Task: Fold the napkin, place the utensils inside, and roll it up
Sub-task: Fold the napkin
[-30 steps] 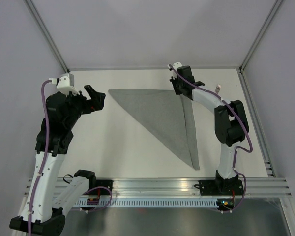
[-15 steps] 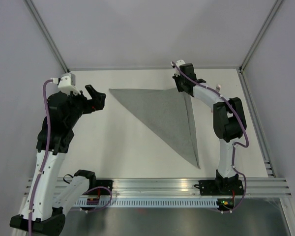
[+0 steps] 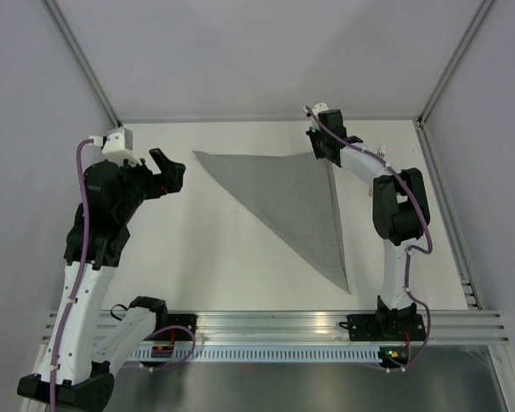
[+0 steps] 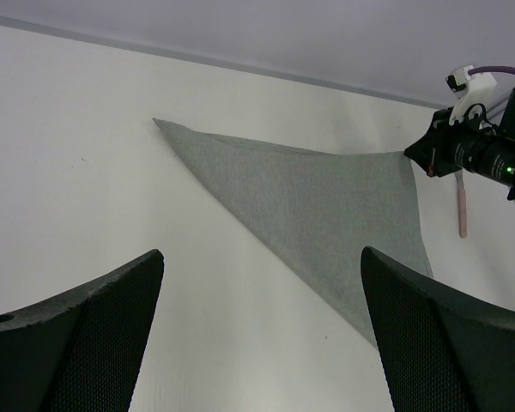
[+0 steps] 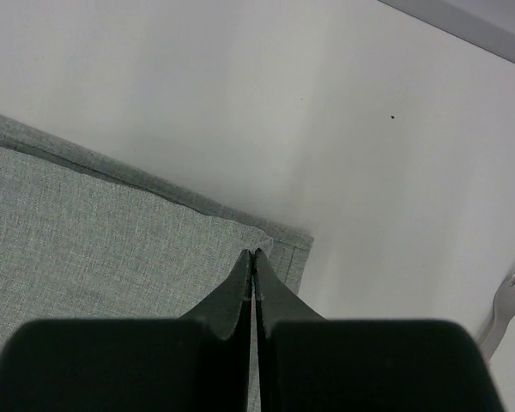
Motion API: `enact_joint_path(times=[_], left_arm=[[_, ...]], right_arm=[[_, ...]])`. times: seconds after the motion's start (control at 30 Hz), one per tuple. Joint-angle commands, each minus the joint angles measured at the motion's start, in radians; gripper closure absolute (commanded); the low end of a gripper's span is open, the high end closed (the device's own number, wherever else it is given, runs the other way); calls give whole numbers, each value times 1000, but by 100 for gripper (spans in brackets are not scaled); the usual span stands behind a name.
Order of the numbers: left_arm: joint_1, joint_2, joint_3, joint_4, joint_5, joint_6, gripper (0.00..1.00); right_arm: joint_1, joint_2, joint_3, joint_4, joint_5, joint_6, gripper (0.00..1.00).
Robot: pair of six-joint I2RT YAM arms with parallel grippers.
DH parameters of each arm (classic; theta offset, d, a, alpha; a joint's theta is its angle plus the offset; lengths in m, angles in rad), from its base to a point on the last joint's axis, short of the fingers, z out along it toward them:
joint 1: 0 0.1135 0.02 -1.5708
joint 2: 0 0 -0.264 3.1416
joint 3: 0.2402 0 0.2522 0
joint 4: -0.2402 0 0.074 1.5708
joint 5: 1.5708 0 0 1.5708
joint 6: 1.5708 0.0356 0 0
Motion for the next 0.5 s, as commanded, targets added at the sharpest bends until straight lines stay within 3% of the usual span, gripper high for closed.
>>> enact_joint_path(times=[0.0,0.47], left_arm=[[-5,4,-2,31,7,47,0],[-5,5,-8,31,9,47,0]], right_arm=[[-16,-5,22,22,24,-1,100],[-42,-9,20,28,17,8,99]])
